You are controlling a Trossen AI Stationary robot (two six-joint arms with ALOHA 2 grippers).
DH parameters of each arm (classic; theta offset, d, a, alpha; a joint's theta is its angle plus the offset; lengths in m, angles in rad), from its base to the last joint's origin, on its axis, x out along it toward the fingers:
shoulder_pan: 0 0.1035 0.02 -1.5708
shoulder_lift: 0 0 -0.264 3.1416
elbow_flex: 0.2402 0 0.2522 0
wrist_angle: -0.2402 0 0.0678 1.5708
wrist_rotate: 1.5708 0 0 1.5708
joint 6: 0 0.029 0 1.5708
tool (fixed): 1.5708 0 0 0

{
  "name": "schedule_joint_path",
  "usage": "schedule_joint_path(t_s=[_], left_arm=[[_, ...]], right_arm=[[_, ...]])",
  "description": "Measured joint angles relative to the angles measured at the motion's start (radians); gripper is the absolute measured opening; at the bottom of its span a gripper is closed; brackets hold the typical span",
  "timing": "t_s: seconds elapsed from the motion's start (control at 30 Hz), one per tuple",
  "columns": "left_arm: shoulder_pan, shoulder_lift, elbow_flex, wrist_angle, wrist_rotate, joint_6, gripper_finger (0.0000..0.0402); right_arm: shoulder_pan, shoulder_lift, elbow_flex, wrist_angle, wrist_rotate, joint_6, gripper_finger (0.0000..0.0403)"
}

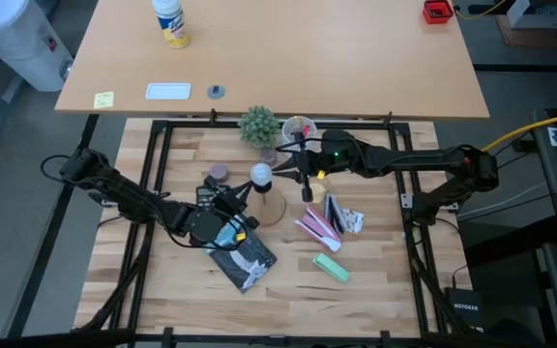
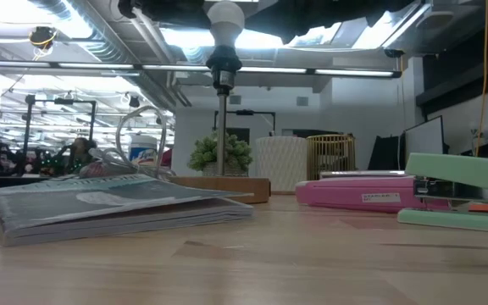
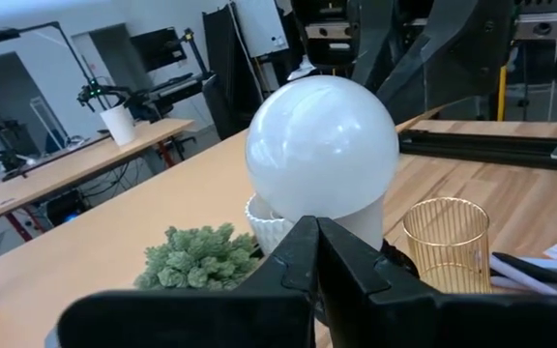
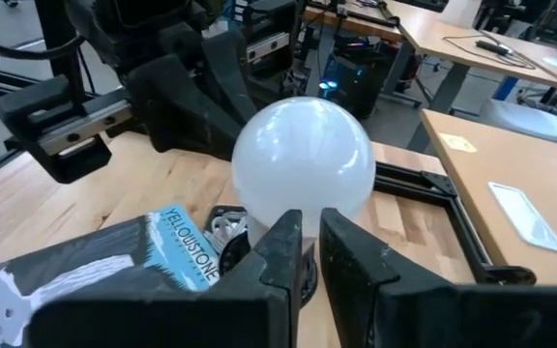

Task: Screw lightbulb
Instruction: Insert the lightbulb into the lamp

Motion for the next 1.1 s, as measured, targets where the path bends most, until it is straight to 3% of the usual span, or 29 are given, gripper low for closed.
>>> schedule_joint_path(t_s=[0.43,0.8,0.97,1.1], left_arm=[[0.0,0.0,0.0,0.0,-0.015,0.007,0.0001],[-0.003,0.0,0.0,0.001,-0.016,0.011,0.0001],[-0.047,0.0,0.0,0.005,-0.053,0.013,0.0001],[-0.084,0.0,0.0,0.012,-0.058,0.013,0.0001]], right_arm=[[0.003,0.0,0.0,0.006,-0.072,0.044,0.0044],[0.082,-0.002,0.0,0.005,-0.085,0.041,0.0044],[0.077,-0.027,0.0,0.008,-0.076,0.041,0.0044],[0.07,-0.061,0.0,0.011,0.001,0.007,0.0044]])
